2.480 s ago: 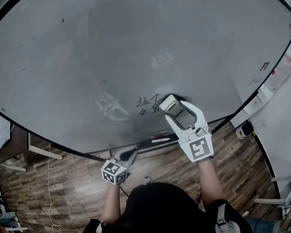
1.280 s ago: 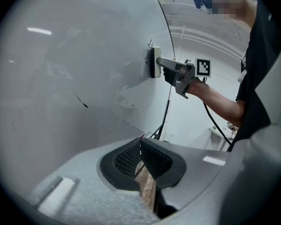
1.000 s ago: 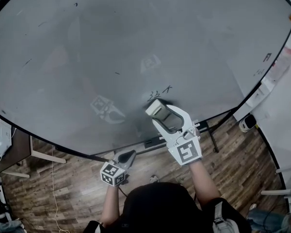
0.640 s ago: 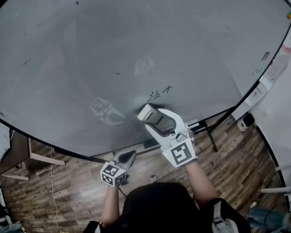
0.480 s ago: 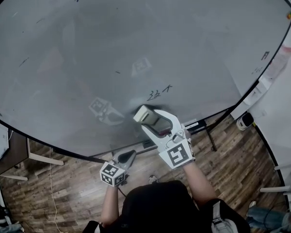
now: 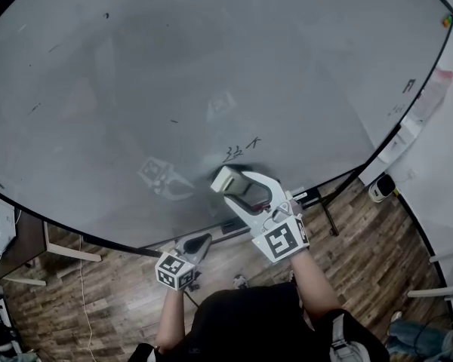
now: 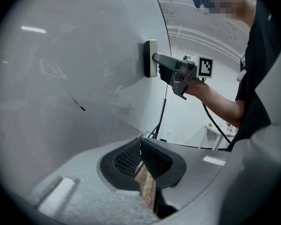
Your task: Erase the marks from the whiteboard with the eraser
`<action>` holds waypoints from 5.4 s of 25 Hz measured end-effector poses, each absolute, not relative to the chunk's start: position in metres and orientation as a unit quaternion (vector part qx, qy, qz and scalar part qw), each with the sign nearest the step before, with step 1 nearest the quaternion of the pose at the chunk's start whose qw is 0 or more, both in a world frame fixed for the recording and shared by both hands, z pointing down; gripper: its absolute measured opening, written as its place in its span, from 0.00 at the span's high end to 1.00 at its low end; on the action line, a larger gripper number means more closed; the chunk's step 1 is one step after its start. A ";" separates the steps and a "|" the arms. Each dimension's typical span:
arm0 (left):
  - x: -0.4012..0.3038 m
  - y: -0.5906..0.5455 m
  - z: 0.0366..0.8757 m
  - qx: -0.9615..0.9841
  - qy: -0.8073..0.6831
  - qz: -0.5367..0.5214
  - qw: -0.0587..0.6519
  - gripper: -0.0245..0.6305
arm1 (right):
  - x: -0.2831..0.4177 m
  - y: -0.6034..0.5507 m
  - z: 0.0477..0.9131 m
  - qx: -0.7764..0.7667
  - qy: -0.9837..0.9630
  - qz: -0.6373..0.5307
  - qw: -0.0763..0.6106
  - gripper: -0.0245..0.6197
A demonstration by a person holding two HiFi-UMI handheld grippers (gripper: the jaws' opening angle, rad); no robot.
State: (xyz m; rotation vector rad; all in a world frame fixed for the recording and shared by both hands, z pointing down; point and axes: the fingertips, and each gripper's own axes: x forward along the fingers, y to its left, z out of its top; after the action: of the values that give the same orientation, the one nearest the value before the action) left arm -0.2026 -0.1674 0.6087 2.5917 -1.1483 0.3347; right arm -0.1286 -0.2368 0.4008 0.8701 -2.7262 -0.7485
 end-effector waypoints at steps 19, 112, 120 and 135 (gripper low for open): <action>-0.172 -0.190 0.609 0.906 -0.380 0.127 0.139 0.94 | -0.016 -0.283 0.344 0.387 -0.876 -0.283 0.057 0.61; -0.201 -0.164 0.621 0.896 -0.398 0.112 0.163 0.94 | -0.153 -0.228 0.405 0.304 -0.922 -0.233 0.061 0.61; -0.208 -0.156 0.625 0.890 -0.409 0.115 0.168 0.94 | -0.173 -0.216 0.444 0.256 -0.937 -0.216 0.098 0.61; -0.185 -0.162 0.614 0.885 -0.424 0.093 0.167 0.94 | -0.110 -0.192 0.533 0.214 -0.959 -0.139 0.127 0.60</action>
State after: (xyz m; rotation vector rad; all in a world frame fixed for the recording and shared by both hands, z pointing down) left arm -0.1850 -0.1617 0.6144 2.5188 -1.2065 0.2643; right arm -0.1097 -0.1920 0.5332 0.6225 -2.7901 -0.4056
